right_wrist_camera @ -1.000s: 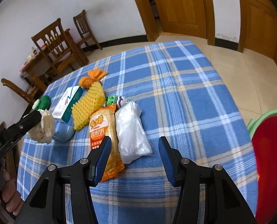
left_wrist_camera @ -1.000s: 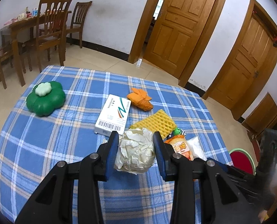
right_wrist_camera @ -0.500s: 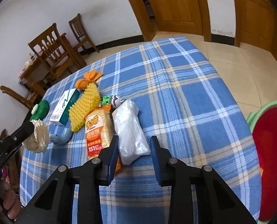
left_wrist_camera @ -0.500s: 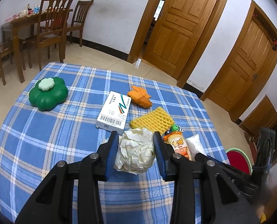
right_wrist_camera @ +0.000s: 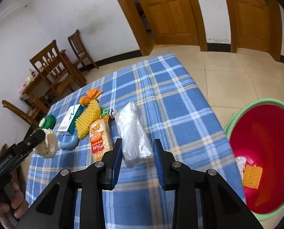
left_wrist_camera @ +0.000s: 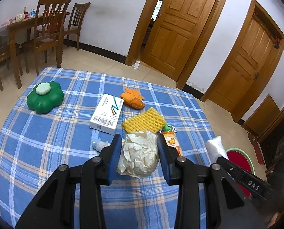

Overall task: Collect trash
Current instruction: 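Drop the bag in the basin with the right gripper while the left drops the paper ball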

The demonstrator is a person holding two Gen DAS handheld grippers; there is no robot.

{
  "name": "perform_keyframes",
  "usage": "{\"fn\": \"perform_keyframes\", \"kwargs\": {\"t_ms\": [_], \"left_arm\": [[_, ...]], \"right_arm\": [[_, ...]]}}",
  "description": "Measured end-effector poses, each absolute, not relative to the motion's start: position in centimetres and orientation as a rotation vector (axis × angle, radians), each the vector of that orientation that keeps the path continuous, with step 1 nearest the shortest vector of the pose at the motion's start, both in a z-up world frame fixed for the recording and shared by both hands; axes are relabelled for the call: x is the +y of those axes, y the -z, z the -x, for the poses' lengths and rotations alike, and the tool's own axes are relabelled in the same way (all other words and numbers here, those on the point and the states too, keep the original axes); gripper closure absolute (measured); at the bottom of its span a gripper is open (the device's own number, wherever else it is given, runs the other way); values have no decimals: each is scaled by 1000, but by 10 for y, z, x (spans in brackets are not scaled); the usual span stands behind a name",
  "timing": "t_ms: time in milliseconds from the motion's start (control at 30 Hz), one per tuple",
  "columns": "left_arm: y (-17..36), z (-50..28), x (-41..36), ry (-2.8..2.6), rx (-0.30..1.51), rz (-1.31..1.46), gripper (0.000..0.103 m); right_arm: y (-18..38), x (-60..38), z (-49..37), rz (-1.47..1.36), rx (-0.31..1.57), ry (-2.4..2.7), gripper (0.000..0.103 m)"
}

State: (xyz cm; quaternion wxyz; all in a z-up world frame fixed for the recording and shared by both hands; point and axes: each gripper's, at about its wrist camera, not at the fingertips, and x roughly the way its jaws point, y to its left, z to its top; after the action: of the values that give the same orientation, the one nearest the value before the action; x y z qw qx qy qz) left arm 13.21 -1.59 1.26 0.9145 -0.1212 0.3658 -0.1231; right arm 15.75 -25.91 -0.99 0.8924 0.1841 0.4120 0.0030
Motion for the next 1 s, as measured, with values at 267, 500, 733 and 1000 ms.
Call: {"fn": "perform_keyframes", "kwargs": {"t_ms": [267,500,733,1000], "left_arm": [[-20,-122,-22,279,744,249,65],[-25,-114,-29,304,736,241,65],[-29,-108,-45,343,740,225,65],[-31,-103,-70,398,759,197,65]], "right_arm": [[-7,-271,-126,-385,796,35,70],[-12,-290,-105,-406,770,89,70],[-11,-313,-82,-436,749,157,70],[-6,-338,-59,-476,731,226,70]]}}
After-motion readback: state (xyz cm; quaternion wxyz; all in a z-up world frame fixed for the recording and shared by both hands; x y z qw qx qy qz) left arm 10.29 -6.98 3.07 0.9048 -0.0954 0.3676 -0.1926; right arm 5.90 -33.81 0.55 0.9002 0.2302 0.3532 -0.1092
